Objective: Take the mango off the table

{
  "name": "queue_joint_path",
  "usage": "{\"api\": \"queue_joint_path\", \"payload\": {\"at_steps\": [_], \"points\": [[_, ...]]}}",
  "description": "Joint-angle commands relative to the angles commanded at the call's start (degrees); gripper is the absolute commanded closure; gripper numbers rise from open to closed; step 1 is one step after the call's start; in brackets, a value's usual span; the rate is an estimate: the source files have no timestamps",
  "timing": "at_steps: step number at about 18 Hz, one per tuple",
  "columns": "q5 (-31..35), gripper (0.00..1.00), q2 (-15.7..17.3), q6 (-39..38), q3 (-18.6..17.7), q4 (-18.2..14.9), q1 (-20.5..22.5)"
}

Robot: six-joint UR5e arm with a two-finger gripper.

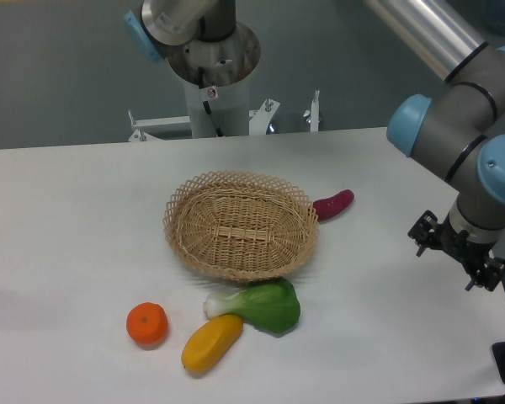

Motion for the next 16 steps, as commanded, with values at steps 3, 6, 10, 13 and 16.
{"api": "queue_joint_path", "payload": {"at_steps": [3, 6, 10, 13, 16], "points": [[0.1, 0.00, 0.0, -0.1, 0.0, 0.0, 0.0], [0.1, 0.00, 0.1, -0.1, -0.2, 0.3, -0.2], [0.1, 0.00, 3.2, -1.0, -8.2, 9.7, -1.0], [0.0, 0.00, 4.1, -5.2, -10.8, 13.8, -2.1], [0.4, 0.00, 4.6, -10.3, -10.5, 13.4, -5.7]]}}
